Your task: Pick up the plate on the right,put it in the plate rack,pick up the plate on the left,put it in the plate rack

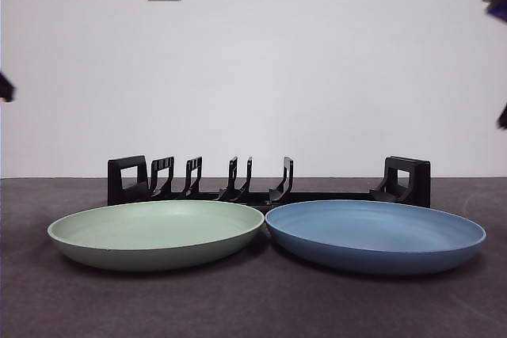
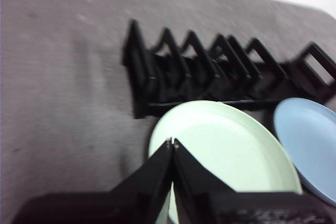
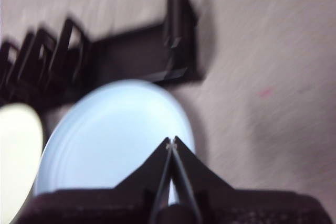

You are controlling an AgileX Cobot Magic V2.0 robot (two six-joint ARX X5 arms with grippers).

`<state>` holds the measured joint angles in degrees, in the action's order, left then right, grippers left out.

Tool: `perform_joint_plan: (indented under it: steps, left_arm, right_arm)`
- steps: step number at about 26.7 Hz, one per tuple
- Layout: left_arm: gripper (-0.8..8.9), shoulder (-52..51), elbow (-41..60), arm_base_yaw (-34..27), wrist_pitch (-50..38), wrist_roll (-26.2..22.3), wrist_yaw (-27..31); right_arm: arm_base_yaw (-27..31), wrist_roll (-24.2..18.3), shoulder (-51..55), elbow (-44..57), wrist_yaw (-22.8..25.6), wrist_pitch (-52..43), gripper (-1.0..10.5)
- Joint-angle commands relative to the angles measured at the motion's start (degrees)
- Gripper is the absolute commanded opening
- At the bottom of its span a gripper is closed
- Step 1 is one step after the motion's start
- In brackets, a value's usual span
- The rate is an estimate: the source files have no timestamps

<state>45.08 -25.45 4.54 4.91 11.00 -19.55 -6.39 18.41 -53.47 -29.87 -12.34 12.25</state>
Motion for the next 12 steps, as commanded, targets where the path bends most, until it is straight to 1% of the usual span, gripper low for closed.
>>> perform_joint_plan:
  steps: [1, 2, 3, 4, 5, 6, 7, 10, 12]
  left_arm:
    - [-0.03, 6.1, -4.6, 0.0, -0.2, -3.7, -5.3]
    - [0.0, 8.4, -6.6, 0.1, -0.1, -3.7, -7.3]
    - [0.02, 10.4, -8.4, 0.4, 0.0, -3.7, -8.6]
    - [0.32, 11.9, -9.8, 1.0, 0.0, -3.7, -9.1]
    - [1.38, 12.9, -10.9, 1.9, 0.0, -3.8, -9.1]
    - [2.69, 13.7, -11.8, 2.8, 0.0, -3.8, -9.1]
    - [3.35, 14.2, -12.5, 3.8, 0.1, -3.8, -9.1]
    - [3.34, 14.4, -13.4, 7.7, 0.2, -6.8, -8.7]
    - [3.34, 14.4, -13.4, 11.1, 0.3, -7.1, -5.7]
  right_arm:
    - [0.1, -1.9, -6.8, -3.8, -4.0, 1.5, 0.0]
    - [0.1, -2.4, -9.1, -5.4, -4.4, 2.5, 0.1]
    - [0.1, -3.1, -11.1, -7.1, -4.3, 4.0, 0.5]
    - [0.1, -4.0, -12.6, -8.5, -4.2, 5.0, 1.3]
    - [0.1, -4.0, -13.7, -9.5, -4.3, 5.5, 2.1]
    - [0.1, -4.4, -14.4, -10.3, -4.2, 6.0, 2.6]
    - [0.1, -5.1, -14.7, -11.0, -4.2, 6.5, 2.5]
    - [0.1, -5.1, -14.8, -11.4, -4.2, 6.5, 2.5]
    - [0.1, -5.1, -15.4, -11.4, -4.1, 6.7, 2.5]
